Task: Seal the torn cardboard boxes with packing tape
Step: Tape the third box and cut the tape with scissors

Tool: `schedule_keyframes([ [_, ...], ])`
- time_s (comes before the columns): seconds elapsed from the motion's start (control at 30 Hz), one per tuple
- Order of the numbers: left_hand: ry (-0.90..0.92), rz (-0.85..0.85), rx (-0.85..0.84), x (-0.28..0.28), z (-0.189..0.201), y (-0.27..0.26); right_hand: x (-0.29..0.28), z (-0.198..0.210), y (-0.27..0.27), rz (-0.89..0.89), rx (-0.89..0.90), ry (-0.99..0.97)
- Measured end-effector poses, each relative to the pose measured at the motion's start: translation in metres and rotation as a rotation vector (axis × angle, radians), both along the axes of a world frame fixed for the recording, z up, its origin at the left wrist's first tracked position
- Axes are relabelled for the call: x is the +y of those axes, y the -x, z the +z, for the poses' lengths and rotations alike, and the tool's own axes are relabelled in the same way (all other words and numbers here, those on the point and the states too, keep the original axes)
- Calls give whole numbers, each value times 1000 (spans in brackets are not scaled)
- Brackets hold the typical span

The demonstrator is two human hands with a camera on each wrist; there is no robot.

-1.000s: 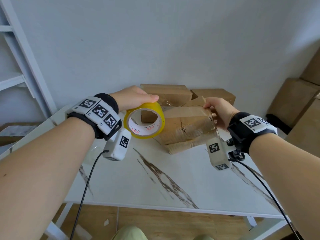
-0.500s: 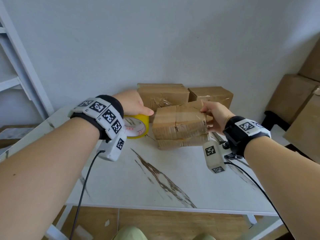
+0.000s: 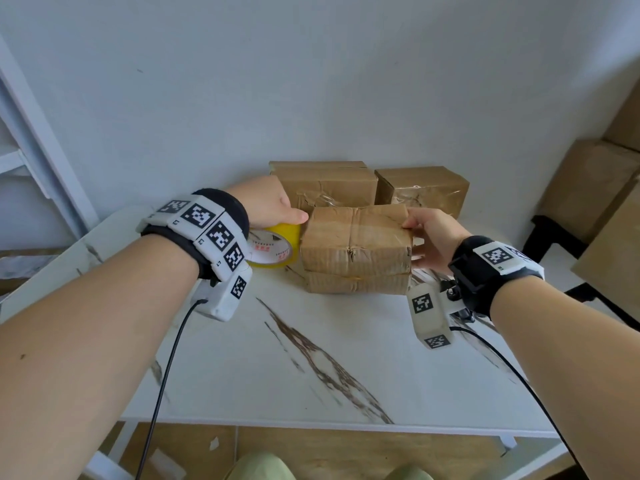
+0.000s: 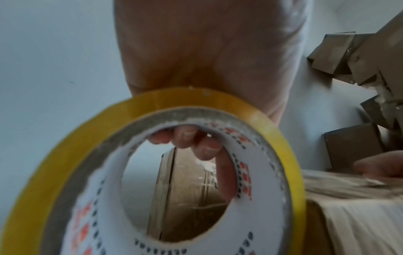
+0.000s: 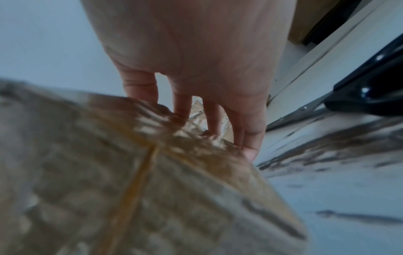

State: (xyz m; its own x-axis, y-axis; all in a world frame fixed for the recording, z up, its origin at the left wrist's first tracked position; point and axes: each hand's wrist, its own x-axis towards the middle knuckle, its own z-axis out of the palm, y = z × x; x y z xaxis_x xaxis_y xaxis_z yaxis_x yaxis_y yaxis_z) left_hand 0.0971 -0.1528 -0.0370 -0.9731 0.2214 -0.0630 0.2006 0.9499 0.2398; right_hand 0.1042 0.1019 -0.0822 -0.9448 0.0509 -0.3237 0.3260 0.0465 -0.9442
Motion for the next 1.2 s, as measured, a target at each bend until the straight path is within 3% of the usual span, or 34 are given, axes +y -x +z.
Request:
schedule_keyframes([
  [0.13,15,9,-98,0,-4,4,-2,-3,5,5,-25,8],
  [0.3,-32,-3,-85,13,-14,3,-9,3,10,-36,-14,-267],
  [0.43,16,-3,-78,16,-11,3,-35,2,2,86,176,-758],
  [0.53,11,5,-87,13,-13,3,-49,-3,-4,206,161,-1005],
  [0.73,11,18,-90,18,-12,1,-34,4,1,358,223,-1060],
  [0.87,-52,43,-100,13,-17,1,-30,9,-4,363,262,-1087],
  [1.07,-125,59,-115,8,-20,0,-47,20,-5,373,384,-1311],
  [1.2,-159,105,-155,1,-23,-2,-71,17,-5,599,381,-1387],
])
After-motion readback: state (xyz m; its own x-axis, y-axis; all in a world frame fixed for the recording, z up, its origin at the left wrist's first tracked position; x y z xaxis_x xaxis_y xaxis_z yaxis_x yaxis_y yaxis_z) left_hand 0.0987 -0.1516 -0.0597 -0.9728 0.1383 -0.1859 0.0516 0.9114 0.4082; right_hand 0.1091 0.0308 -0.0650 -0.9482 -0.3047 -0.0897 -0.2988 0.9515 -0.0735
